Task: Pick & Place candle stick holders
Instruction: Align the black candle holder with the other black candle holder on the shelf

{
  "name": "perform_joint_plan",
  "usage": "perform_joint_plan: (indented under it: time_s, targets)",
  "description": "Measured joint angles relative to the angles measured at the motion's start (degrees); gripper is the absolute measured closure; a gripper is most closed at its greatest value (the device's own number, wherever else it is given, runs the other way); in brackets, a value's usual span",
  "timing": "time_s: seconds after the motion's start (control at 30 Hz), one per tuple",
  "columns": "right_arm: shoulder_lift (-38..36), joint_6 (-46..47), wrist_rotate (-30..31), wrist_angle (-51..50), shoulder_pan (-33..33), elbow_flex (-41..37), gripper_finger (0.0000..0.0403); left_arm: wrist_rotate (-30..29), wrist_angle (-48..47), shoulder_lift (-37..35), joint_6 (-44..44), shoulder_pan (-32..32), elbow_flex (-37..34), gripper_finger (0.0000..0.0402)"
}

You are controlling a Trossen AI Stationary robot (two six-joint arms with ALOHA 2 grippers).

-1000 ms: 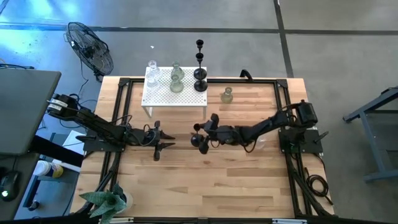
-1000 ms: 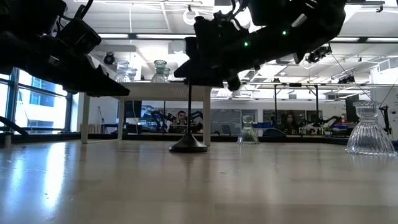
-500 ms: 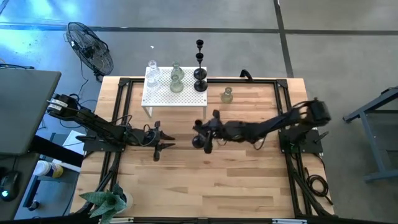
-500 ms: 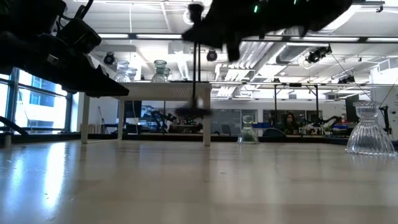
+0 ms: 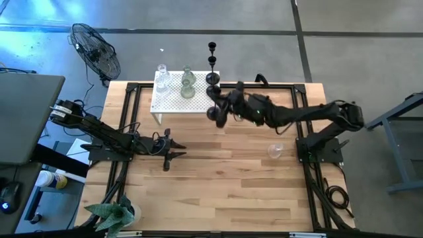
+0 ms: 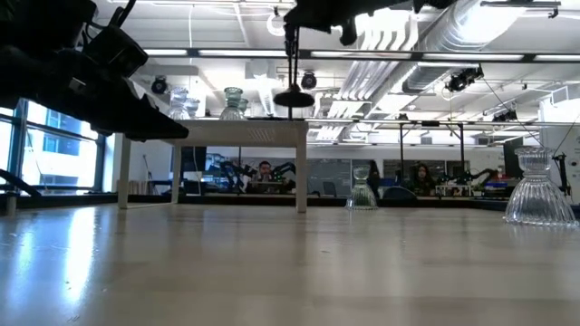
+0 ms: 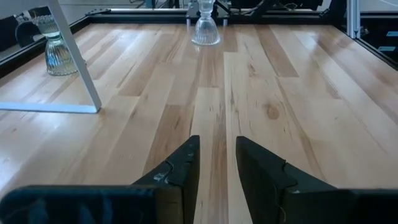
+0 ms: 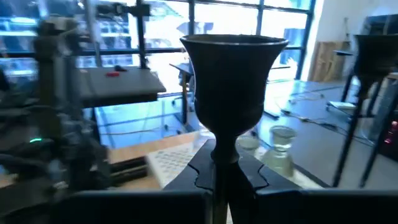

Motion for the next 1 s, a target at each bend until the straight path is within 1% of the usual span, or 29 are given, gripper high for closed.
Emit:
perform_joint_plan:
  time_s: [0.17, 0.27, 0.37, 0.53, 0.67, 0.8, 1.0]
  targets:
    - [2.74, 1.58, -3.15, 0.07, -5.05, 1.93, 0.0397, 0.02, -0.35, 0.0, 0.1, 0.0, -0.02, 0.0302]
    - [3.75, 1.7, -4.84, 0.63, -6.87, 1.96, 0.0395, 0.02, -0.33, 0.0, 0.49, 0.0, -0.02, 0.0302]
    - [3.83, 1.73, -5.05, 1.32, -8.17, 1.98, 0.0399, 0.02, -0.06, 0.0, 0.62, 0.0, -0.02, 0.0302]
    - [3.81, 2.14, -7.47, 1.77, -9.81, 1.98, 0.0395, 0.02, 0.17, 0.0, 0.63, 0.0, -0.02, 0.0302]
    - [4.37, 4.28, -9.76, 2.64, -10.85, 2.02, 0.0396, 0.02, 0.31, 0.0, 0.63, 0.0, -0.02, 0.0302]
    - [5.5, 4.28, -9.87, 2.15, -11.3, 1.95, 0.0398, 0.03, 0.21, 0.0, 0.63, 0.0, -0.02, 0.0302]
    - [5.51, 4.31, -9.96, 2.38, -11.53, 1.93, 0.039, 0.04, 0.18, 0.0, 0.63, 0.0, -0.02, 0.0302]
